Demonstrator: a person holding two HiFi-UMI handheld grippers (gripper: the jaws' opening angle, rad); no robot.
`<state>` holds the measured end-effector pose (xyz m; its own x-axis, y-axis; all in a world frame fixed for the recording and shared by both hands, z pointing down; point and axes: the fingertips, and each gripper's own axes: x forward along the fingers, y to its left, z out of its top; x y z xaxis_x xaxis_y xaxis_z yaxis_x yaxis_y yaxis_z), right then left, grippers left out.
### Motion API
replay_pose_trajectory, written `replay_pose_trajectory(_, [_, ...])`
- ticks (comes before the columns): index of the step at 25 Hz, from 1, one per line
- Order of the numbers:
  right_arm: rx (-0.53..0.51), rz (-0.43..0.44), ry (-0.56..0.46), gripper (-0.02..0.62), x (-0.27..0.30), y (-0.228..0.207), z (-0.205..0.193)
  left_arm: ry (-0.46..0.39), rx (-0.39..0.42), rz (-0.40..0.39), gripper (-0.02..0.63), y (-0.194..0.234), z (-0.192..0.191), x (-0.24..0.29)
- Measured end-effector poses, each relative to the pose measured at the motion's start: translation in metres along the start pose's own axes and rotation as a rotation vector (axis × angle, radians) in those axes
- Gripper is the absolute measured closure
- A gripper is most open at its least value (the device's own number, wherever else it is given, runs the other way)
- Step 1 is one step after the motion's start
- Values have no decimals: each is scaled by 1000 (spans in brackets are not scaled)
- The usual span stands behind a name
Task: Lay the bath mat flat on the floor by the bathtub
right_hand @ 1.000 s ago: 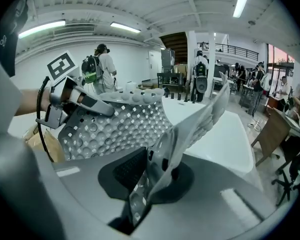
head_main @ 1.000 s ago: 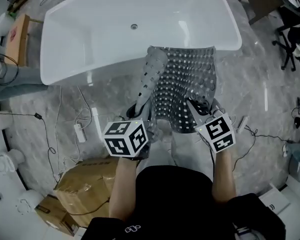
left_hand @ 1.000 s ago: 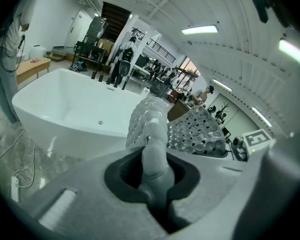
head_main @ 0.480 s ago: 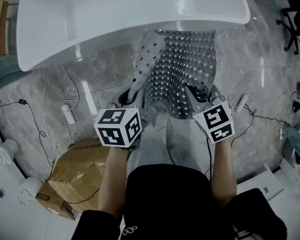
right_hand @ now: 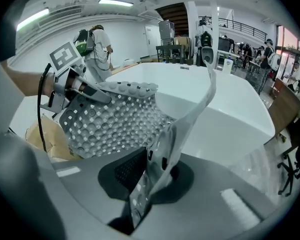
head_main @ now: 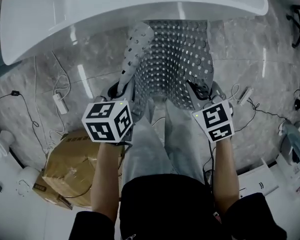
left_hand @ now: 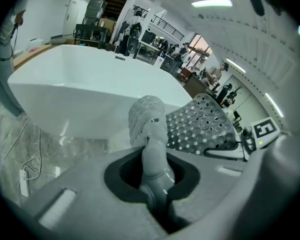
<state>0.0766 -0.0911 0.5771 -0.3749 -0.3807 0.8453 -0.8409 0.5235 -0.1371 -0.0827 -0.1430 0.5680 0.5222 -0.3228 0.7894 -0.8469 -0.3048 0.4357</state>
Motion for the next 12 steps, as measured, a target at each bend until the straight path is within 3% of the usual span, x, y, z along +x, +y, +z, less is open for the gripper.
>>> replay_pose_trajectory(12, [-7, 4, 113, 561, 86, -40, -56, 94, -12, 51, 577, 49, -43, 96])
